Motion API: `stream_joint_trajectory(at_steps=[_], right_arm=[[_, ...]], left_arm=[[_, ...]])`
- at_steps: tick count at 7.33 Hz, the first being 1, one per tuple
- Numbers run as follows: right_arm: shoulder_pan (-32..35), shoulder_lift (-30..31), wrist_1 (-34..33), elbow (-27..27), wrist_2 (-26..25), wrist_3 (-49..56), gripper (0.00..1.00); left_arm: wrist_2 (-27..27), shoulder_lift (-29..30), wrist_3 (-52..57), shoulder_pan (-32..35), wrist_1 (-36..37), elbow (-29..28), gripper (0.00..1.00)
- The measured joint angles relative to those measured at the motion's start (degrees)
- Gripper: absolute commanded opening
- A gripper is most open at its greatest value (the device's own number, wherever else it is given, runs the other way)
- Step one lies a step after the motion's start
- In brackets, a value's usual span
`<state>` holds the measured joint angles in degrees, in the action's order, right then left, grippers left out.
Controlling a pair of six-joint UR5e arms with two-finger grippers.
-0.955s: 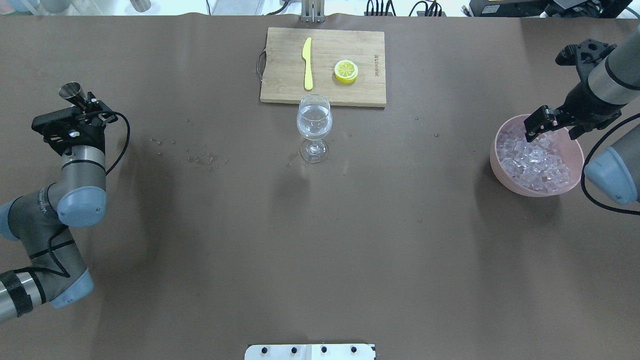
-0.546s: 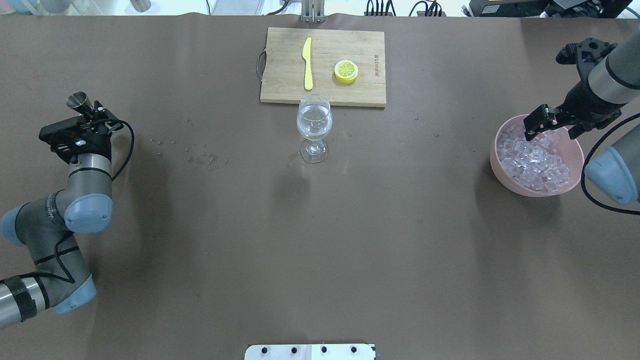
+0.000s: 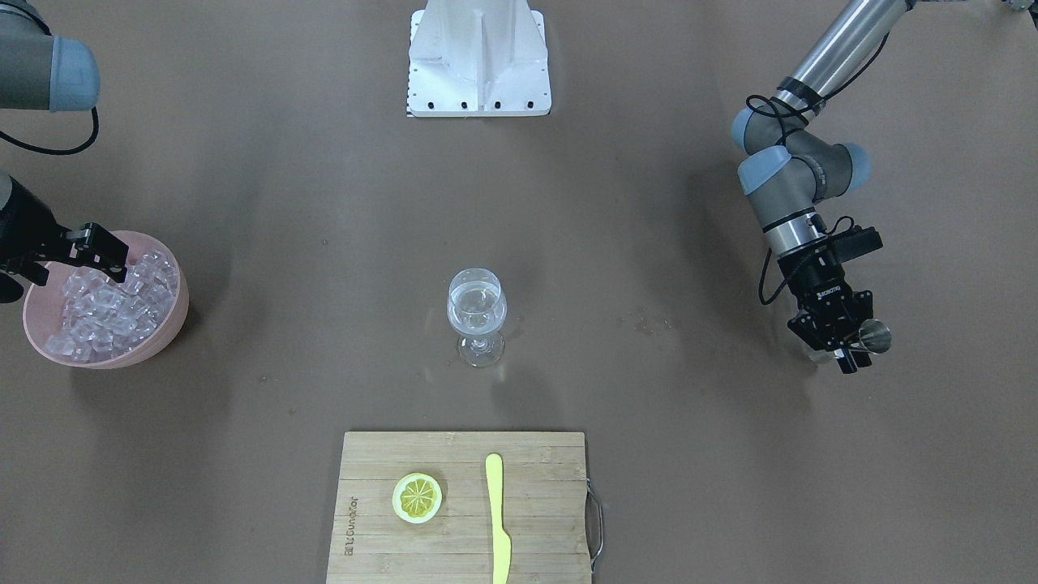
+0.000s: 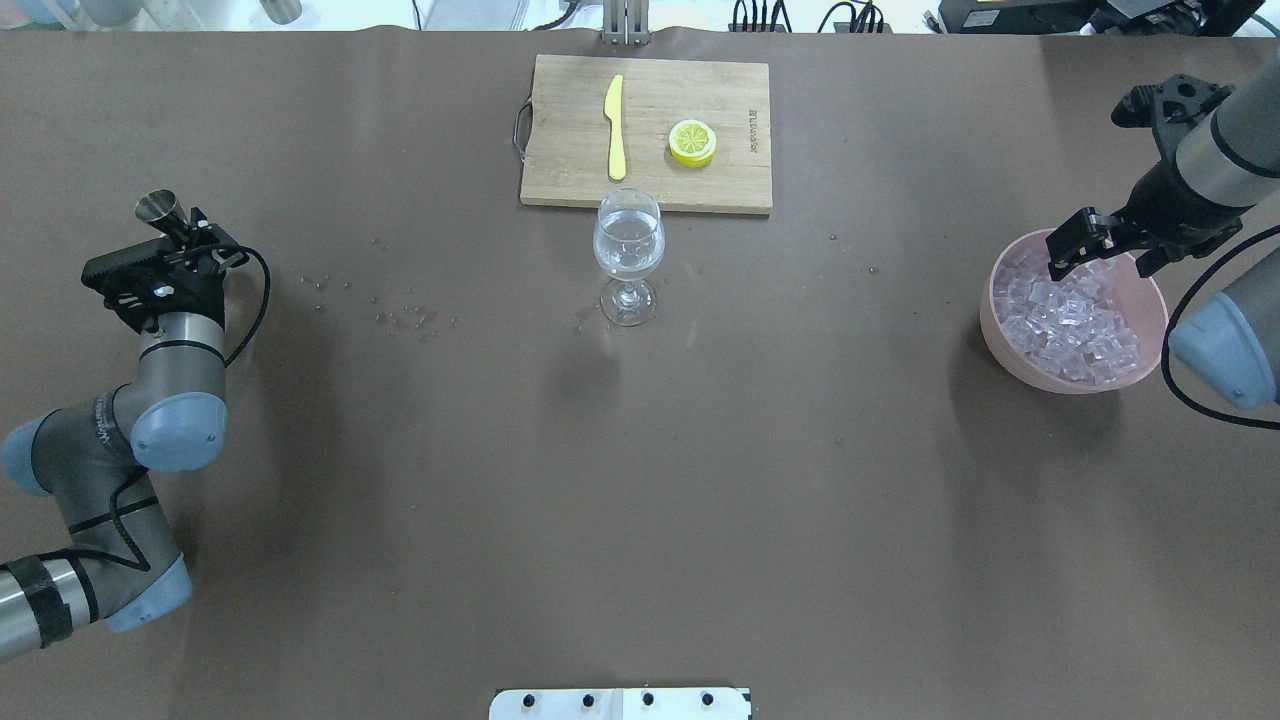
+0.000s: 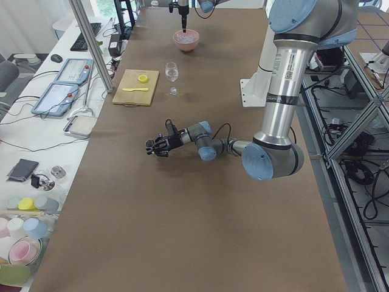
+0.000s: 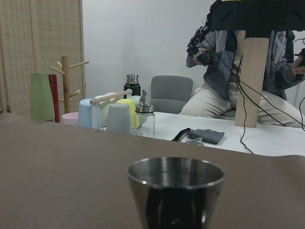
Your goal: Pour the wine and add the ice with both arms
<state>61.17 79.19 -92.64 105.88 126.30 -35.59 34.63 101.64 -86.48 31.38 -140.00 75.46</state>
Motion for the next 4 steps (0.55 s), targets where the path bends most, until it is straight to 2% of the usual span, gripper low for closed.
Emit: stream_joint_trajectory(at_steps=[1,4], right_arm=[[0.0,0.0,0.0,-0.02,0.0,0.0,1.0],[0.0,0.0,0.0,-0.05,0.0,-0.01,1.0]], left_arm=[[0.0,-0.02,0.0,0.0,0.07,0.01,0.41],[0.0,-0.1,0.06,-0.04,0.24,-0.08,0.43]])
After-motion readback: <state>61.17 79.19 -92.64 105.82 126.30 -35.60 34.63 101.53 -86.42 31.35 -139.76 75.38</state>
